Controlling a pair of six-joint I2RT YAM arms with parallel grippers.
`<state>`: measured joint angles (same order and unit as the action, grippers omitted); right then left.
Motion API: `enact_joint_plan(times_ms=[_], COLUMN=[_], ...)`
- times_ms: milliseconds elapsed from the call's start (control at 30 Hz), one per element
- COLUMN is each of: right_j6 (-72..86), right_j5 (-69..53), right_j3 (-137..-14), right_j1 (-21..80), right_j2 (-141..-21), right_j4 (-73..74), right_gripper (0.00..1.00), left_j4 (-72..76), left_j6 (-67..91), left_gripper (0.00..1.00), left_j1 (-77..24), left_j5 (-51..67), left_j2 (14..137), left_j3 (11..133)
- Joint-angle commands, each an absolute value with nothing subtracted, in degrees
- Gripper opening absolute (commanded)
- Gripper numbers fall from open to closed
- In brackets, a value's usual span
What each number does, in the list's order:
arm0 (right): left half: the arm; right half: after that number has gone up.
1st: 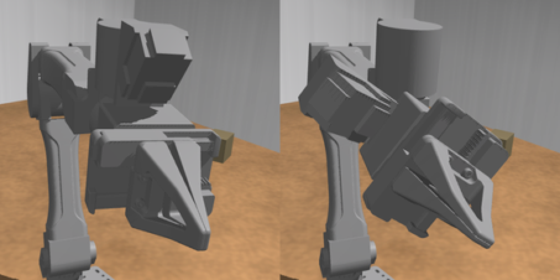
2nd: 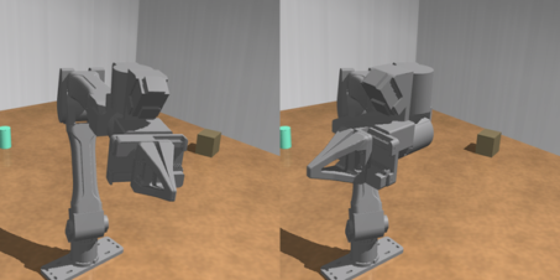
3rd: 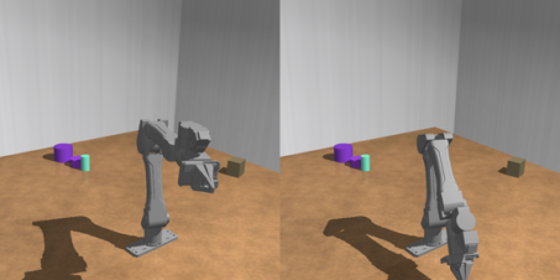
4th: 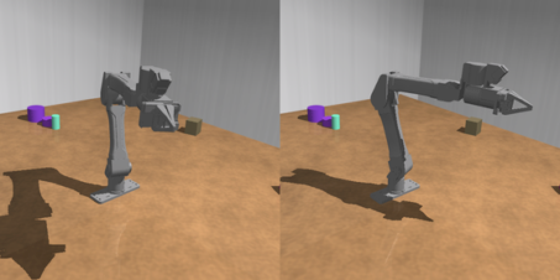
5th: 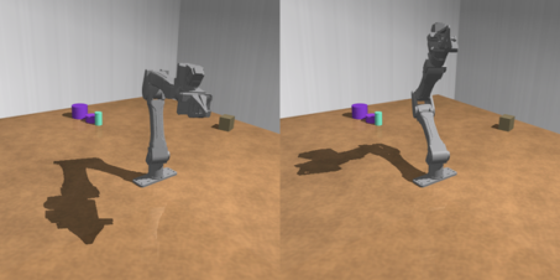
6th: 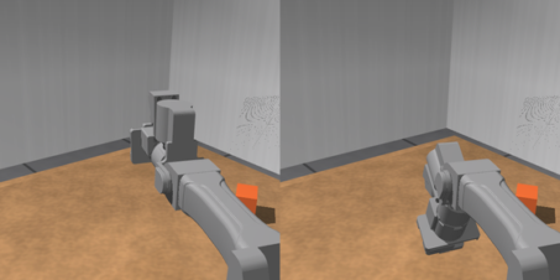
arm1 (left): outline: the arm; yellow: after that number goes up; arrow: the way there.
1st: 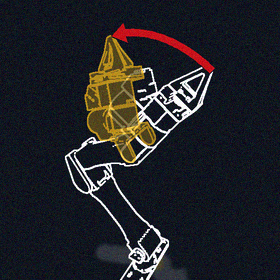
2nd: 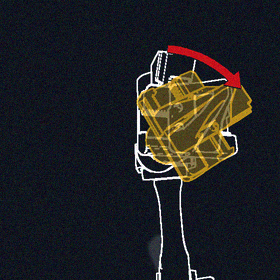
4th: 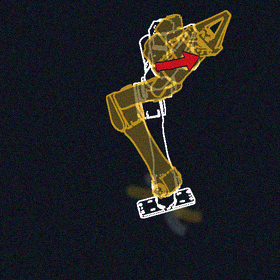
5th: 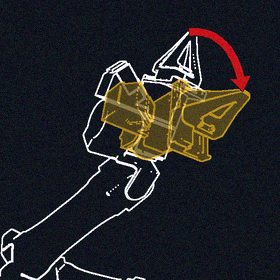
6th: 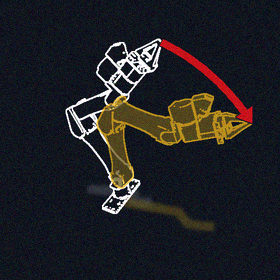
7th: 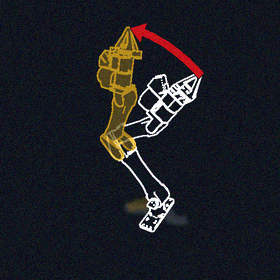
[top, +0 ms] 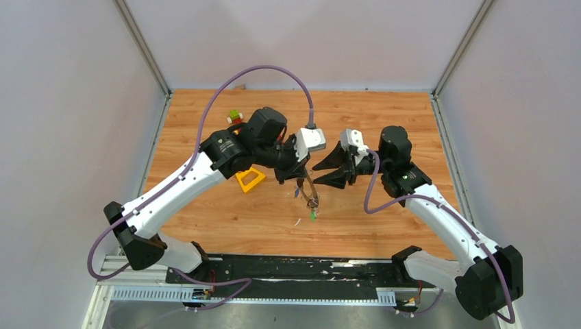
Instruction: Put the keys on the keyring
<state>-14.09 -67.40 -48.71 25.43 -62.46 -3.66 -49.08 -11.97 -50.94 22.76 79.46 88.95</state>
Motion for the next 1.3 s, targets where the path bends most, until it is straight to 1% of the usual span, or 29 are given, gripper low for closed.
enact_joint_plan(times_ms=[0, 300, 500, 867, 1267], right_j6=[-14.5, -12.7, -13.0, -12.8, -11.9], right_j5=[-67.7, -70.1, -70.7, -70.6, -70.8], right_j3=[-50.5, -50.5, -50.3, -50.7, -50.6], right_j1=[25.4, 25.4, 26.2, 27.2, 27.2], right_j2=[-62.9, -64.7, -66.4, -66.7, -66.0], right_j4=[-5.0, -6.6, -6.6, -6.7, -7.5], right_gripper=[0.39, 0.33, 0.33, 0.3, 0.23], left_j4=[-53.8, -57.1, -57.7, -55.3, -54.4], left_j6=[-10.3, -10.0, -9.7, -9.0, -8.9], left_gripper=[0.0, 0.0, 0.0, 0.0, 0.0], left_j1=[-51.3, -52.0, -52.1, -52.1, -52.1], left_j5=[22.1, 21.5, 21.9, 23.5, 23.5], left_j2=[81.7, 84.7, 85.6, 84.7, 84.2], left_j3=[93.6, 96.4, 97.9, 95.9, 95.0])
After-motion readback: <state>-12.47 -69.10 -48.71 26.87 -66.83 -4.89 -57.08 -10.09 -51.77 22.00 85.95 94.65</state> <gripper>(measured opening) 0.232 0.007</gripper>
